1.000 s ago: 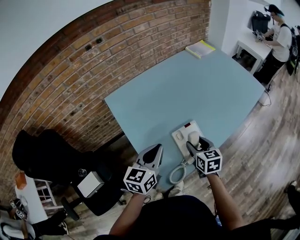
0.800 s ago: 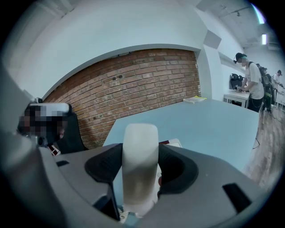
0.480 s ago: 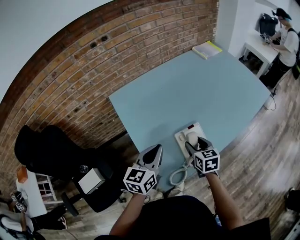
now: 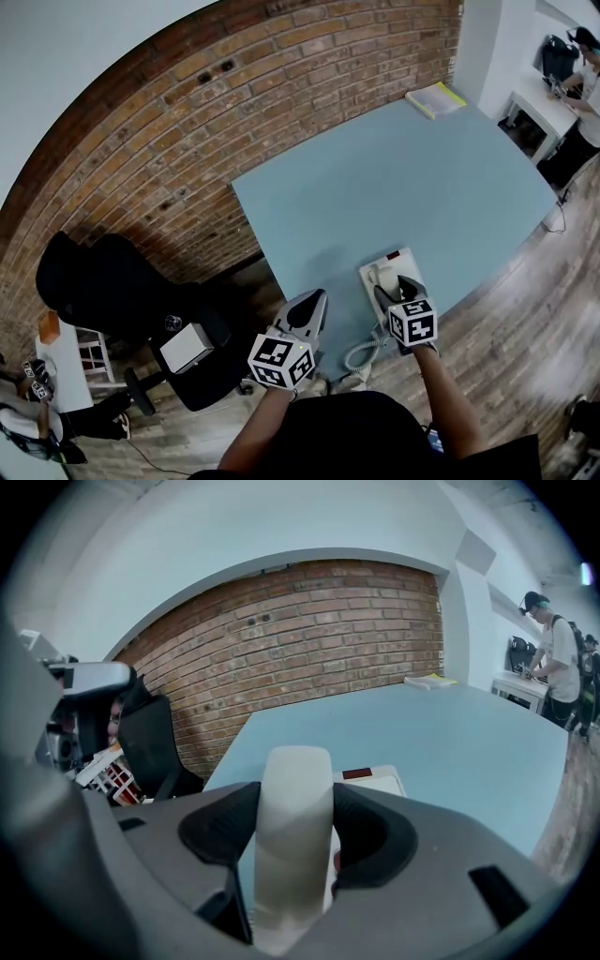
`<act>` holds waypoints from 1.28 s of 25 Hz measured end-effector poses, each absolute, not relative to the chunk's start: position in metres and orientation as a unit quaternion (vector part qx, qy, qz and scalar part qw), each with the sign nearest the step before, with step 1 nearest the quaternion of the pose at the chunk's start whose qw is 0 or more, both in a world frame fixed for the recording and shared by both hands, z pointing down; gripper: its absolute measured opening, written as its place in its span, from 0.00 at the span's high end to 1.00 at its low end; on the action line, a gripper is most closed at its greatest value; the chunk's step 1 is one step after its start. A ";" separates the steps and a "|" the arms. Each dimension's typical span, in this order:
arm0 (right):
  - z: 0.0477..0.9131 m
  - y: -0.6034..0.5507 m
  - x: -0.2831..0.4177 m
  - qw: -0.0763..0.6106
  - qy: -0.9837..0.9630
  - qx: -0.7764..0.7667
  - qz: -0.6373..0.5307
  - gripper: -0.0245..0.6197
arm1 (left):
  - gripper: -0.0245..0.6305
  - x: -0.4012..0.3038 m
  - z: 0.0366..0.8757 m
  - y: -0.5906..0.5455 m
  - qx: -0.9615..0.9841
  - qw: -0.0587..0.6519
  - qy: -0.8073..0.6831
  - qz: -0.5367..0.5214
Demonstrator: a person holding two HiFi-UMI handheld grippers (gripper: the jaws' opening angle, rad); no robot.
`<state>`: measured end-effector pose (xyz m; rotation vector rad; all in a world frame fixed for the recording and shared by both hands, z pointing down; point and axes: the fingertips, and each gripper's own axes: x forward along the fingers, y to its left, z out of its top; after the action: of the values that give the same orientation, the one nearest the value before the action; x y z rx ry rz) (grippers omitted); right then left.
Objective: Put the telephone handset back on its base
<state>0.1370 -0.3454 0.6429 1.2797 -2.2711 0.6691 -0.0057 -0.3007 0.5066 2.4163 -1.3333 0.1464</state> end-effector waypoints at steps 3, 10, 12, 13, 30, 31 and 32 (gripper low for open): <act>0.648 -0.348 0.134 0.227 -0.824 0.458 0.244 0.57 | 0.95 -0.006 0.508 -0.300 0.855 0.190 -0.480 0.054; 0.662 -0.357 0.122 0.235 -0.827 0.448 0.244 0.57 | 0.95 -0.008 0.514 -0.300 0.850 0.194 -0.486 0.061; 0.665 -0.360 0.119 0.235 -0.828 0.447 0.244 0.57 | 0.95 -0.011 0.512 -0.301 0.849 0.194 -0.488 0.062; 0.667 -0.361 0.118 0.235 -0.828 0.447 0.244 0.57 | 0.95 -0.012 0.511 -0.302 0.848 0.193 -0.490 0.062; 0.689 -0.369 0.107 0.255 -0.824 0.447 0.238 0.57 | 0.95 -0.029 0.512 -0.304 0.840 0.194 -0.504 0.061; 0.690 -0.369 0.107 0.254 -0.823 0.449 0.237 0.57 | 0.95 -0.030 0.512 -0.303 0.839 0.195 -0.504 0.060; 0.690 -0.369 0.107 0.254 -0.823 0.449 0.236 0.57 | 0.95 -0.030 0.512 -0.303 0.839 0.195 -0.504 0.060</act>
<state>0.1072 -0.3695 0.6902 1.2212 -2.2379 0.6414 -0.0303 -0.3033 0.5118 2.3521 -1.4129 0.1675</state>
